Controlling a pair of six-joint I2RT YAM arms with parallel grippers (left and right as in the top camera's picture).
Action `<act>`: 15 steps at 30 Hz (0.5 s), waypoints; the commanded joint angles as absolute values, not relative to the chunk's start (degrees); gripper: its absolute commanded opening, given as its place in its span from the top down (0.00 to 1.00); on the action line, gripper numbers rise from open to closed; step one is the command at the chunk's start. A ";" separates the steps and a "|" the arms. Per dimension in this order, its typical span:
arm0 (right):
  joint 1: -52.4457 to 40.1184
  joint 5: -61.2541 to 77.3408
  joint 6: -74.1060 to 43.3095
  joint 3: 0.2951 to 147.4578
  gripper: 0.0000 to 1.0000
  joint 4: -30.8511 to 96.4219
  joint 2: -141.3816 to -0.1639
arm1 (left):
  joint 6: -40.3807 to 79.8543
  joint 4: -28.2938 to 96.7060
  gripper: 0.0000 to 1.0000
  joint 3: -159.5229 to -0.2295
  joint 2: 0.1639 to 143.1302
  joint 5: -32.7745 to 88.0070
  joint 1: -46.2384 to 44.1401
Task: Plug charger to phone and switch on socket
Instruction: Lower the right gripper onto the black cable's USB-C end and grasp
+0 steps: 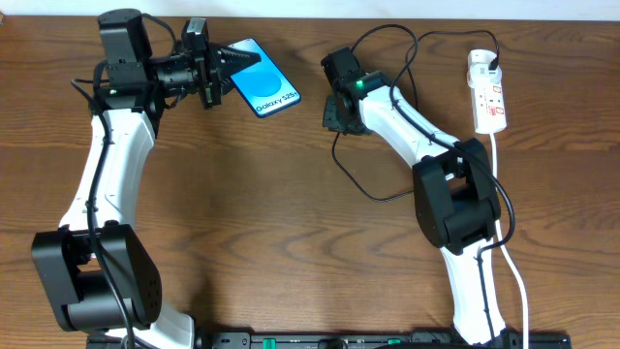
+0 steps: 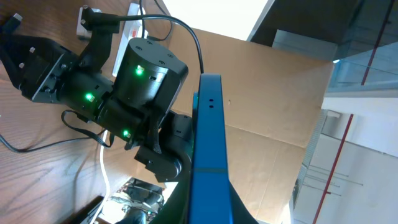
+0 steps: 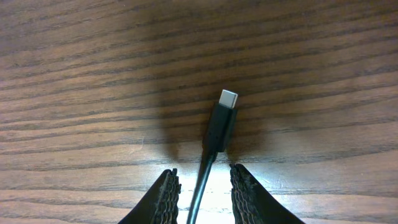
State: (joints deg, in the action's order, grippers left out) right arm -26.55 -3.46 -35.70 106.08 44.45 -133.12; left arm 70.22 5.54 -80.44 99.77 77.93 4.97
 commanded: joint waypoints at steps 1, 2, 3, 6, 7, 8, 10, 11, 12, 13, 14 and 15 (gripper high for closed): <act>-26.65 -4.40 -35.07 106.08 0.73 44.34 -134.28 | 69.23 5.13 0.93 -81.32 99.35 80.14 4.91; -26.65 -4.40 -35.07 106.02 0.73 44.34 -134.30 | 69.23 5.13 0.93 -81.32 99.35 80.14 4.91; -26.65 -4.45 -35.07 105.95 0.73 44.31 -134.41 | 69.23 5.13 0.93 -81.32 99.35 80.14 4.91; -26.65 -4.97 -35.09 105.95 0.73 44.10 -135.09 | 69.21 5.13 0.93 -81.32 99.35 80.14 4.91; -26.65 -5.17 -35.09 105.95 0.73 44.07 -135.24 | 69.21 5.13 0.93 -81.32 99.35 80.14 4.91; -26.65 -5.65 -35.09 105.95 0.73 44.01 -135.55 | 69.21 5.13 0.93 -81.32 99.35 80.14 4.91; -26.63 -5.96 -35.09 105.95 0.73 43.83 -135.94 | 69.21 5.13 0.92 -81.32 99.35 80.14 4.91; -26.61 -6.13 -35.09 105.95 0.73 43.70 -136.11 | 69.21 5.13 0.93 -81.32 99.35 80.14 4.91; -26.55 -6.13 -35.09 105.95 0.73 43.51 -136.27 | 69.23 5.13 0.93 -81.32 99.35 80.14 4.91; -26.50 -6.11 -35.09 105.95 0.73 43.07 -136.62 | 69.21 5.13 0.92 -81.32 99.35 80.14 4.91; -26.48 -6.11 -35.09 105.95 0.73 42.83 -136.68 | 69.21 5.13 0.92 -81.32 99.35 80.14 4.91; -26.44 -6.13 -35.09 105.95 0.73 42.54 -137.03 | 69.21 5.13 0.93 -81.32 99.35 80.14 4.91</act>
